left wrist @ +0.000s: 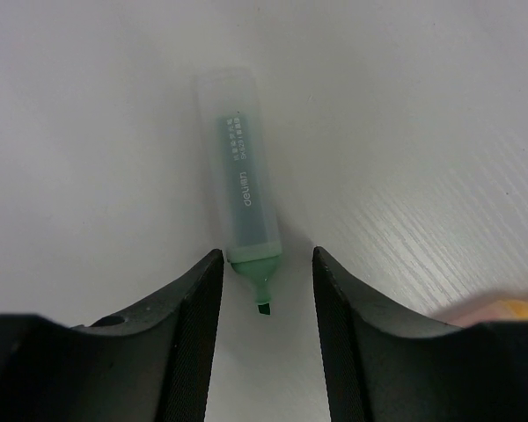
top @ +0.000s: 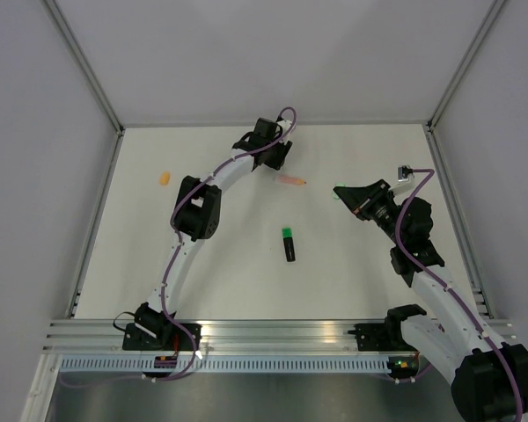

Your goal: Insert the pens into the pen caps

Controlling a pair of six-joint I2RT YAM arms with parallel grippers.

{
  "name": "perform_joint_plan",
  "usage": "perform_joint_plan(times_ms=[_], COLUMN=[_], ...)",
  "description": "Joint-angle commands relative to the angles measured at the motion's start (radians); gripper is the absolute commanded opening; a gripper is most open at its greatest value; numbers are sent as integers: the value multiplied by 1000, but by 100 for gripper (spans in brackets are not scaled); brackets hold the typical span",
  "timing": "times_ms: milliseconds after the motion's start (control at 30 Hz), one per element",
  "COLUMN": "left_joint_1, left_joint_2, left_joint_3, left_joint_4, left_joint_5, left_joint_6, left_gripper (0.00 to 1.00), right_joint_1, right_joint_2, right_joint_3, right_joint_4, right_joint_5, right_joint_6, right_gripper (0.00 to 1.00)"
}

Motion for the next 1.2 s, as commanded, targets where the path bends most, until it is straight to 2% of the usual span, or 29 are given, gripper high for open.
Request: perform_joint_plan(times_ms=[0, 100, 200, 367, 567, 600, 700, 800, 900, 933, 1000, 1167], left_joint_1=[-6, -6, -6, -6, -6, -6, -6, -6, -6, -6, -6, -23], left_joint_2=[-31, -31, -29, -29, -75, -89, -166, -271, -420, -461, -582, -797], left_joint_3=[42, 44, 47, 44, -34, -59, -189, -338, -545, -664, -833, -1145], left_joint_4=[36, 39, 47, 55, 73, 88, 139, 150, 166, 200, 238, 333], left_joint_5=[-28, -33, -50, -51, -53, -55, -91, -202, -330, -372, -381, -410], left_joint_6=[-18, -18, -24, -26, -45, -53, -107, -223, -332, -354, -407, -545], left_gripper=[50, 46, 33, 27, 3, 2, 2, 2, 2, 2, 2, 3], right_joint_1=[-2, -2, -2, -2, -2, -2, -2, -2, -2, -2, -1, -2], right_joint_2=[-14, -14, -14, -14, -14, -12, -12, -16, -20, -23, -25, -25], right_joint_3=[-4, -5, -10, -8, -8, -8, -7, -7, -10, -11, -13, -14], right_joint_4=[31, 31, 32, 32, 31, 31, 38, 43, 49, 52, 58, 71], right_joint_5=[18, 21, 23, 24, 26, 23, 12, -2, -13, -14, -23, -34], right_joint_6=[9, 10, 13, 12, 12, 13, 21, 30, 36, 42, 50, 59], right_gripper=[0, 0, 0, 0, 0, 0, 0, 0, 0, 0, 0, 0])
